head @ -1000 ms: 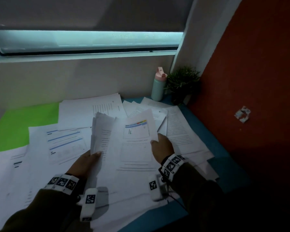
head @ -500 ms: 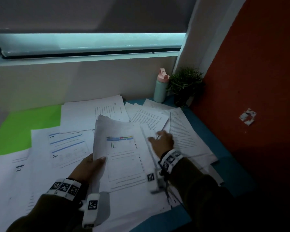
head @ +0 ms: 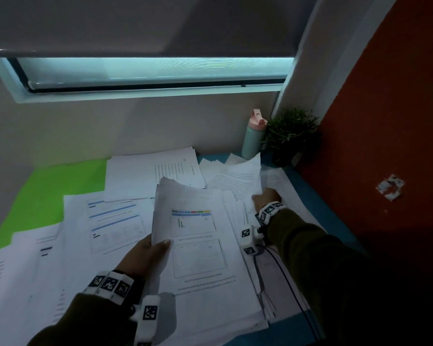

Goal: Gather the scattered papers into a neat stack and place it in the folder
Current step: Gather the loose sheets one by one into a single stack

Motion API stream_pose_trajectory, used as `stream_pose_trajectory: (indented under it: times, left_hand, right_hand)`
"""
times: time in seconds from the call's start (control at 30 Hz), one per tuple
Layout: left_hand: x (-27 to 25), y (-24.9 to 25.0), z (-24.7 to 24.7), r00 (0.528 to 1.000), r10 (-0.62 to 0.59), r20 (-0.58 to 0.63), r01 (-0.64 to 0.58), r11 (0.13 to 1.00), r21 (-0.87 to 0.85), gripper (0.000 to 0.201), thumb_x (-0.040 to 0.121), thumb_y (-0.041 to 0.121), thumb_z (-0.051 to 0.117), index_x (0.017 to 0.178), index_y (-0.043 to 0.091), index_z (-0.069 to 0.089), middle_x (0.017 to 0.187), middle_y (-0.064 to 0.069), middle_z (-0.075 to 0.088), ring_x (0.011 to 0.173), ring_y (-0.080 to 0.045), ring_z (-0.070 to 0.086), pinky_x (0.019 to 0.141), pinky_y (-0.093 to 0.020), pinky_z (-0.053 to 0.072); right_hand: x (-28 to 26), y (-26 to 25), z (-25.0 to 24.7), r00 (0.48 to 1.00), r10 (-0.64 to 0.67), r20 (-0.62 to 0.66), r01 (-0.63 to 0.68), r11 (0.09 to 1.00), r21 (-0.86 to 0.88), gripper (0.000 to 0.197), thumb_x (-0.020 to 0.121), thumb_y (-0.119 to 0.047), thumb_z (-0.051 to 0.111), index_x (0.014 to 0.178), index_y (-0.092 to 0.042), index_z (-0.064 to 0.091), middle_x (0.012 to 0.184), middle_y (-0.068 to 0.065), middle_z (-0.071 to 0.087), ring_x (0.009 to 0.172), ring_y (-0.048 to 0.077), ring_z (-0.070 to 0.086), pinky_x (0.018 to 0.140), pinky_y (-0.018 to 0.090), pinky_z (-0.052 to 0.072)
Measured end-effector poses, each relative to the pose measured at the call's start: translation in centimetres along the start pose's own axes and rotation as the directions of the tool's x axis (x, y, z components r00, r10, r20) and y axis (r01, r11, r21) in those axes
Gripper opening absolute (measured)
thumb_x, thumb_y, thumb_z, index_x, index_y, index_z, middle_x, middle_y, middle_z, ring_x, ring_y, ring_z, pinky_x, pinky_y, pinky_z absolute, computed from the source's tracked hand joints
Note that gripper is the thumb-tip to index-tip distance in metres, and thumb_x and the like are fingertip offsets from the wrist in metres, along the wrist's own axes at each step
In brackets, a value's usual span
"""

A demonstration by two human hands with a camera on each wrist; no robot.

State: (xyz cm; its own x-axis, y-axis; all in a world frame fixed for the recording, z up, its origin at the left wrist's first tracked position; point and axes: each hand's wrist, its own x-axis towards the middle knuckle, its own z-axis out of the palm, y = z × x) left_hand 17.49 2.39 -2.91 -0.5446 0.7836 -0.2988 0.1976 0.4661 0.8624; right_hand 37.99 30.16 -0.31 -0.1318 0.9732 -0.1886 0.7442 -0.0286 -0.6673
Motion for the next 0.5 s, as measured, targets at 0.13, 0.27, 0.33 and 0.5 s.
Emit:
stream_pose_trajectory:
  times: [0.13,0.27,0.33,0.5]
  left_hand:
    - [0.2,0.1,0.0,1.000,0.004,0.006,-0.004,1.000,-0.014,0.047,0.071,0.055,0.056,0.100,0.021,0.069,0.087,-0.003,0.075,0.081,-0.021,0.069,0.076,-0.035,0.053]
    - [0.3,0.3,0.1,0.999,0.010,0.032,-0.008,0.998,-0.068,0.045,0.072,0.051,0.059,0.098,0.016,0.070,0.079,-0.003,0.073,0.069,-0.017,0.063,0.065,-0.028,0.047]
    - [0.5,0.0,0.1,1.000,0.006,0.028,-0.004,0.998,-0.066,0.038,0.079,0.048,0.063,0.097,0.015,0.070,0.074,0.000,0.070,0.066,-0.016,0.062,0.062,-0.027,0.047]
    - [1.0,-0.9,0.2,1.000,-0.005,0.025,0.006,0.999,-0.045,0.041,0.076,0.051,0.060,0.103,0.022,0.071,0.089,-0.001,0.078,0.087,-0.022,0.072,0.085,-0.043,0.057]
  right_hand:
    - [0.2,0.5,-3.0,0.994,-0.047,-0.095,0.051,0.998,0.047,0.025,0.092,-0.009,0.042,0.109,-0.002,0.058,0.113,0.020,0.062,0.092,0.026,0.055,0.075,0.026,0.039]
    - [-0.5,0.5,-7.4,0.968,-0.154,-0.198,0.178,0.978,0.106,0.039,0.089,-0.006,0.043,0.126,0.001,0.053,0.128,0.023,0.057,0.116,0.037,0.055,0.096,0.038,0.042]
    - [-1.2,0.3,-9.4,0.948,-0.159,-0.277,0.200,0.971,0.127,0.043,0.088,-0.011,0.042,0.129,-0.003,0.050,0.130,0.020,0.056,0.117,0.036,0.055,0.101,0.039,0.041]
    - [-2.6,-1.2,-15.0,0.866,-0.209,-0.455,0.290,0.950,0.115,0.045,0.096,-0.015,0.042,0.140,-0.007,0.042,0.144,0.012,0.047,0.128,0.027,0.046,0.102,0.024,0.031]
